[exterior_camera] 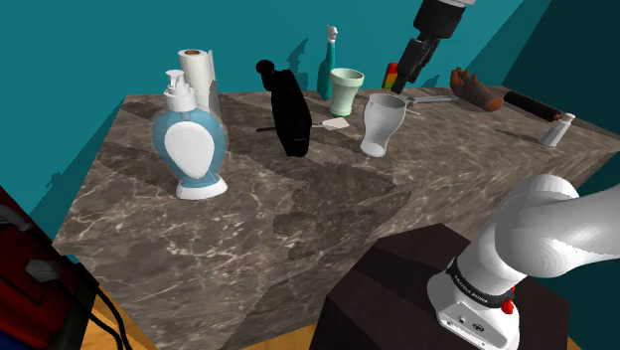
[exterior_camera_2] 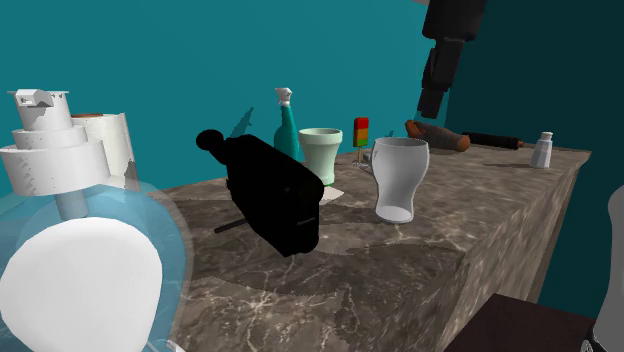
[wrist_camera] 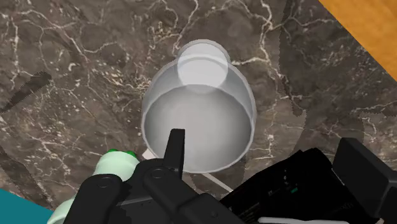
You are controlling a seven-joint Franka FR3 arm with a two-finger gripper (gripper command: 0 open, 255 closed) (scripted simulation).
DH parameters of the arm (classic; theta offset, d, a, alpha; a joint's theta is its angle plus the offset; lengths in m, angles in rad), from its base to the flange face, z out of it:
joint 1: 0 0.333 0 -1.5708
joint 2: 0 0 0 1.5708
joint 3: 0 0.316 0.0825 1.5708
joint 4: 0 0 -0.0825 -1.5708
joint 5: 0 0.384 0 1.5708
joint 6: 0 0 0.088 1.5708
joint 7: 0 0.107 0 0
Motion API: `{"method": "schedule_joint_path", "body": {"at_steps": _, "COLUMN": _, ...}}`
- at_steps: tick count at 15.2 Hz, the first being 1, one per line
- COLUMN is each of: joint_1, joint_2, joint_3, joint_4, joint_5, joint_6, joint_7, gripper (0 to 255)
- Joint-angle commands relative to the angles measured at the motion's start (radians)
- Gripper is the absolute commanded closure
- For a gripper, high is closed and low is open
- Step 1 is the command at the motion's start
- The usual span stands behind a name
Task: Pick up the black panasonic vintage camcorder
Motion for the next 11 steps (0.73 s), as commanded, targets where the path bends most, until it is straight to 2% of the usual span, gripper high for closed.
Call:
{"method": "schedule_joint_path", "body": {"at_steps": 1, "joint_1": 0.000, "joint_2": 0.000, "joint_3": 0.000, "joint_4": 0.000, "joint_5": 0.000, "joint_6": 0.000, "joint_7": 0.000, "gripper": 0}}
{"method": "schedule_joint_path", "body": {"at_steps": 11, "joint_1": -0.019, "joint_2": 0.262, "joint_3": 0.181, "joint_4": 0.113, "joint_5": 0.141, "joint_6": 0.133, "joint_7": 0.402, "gripper": 0}}
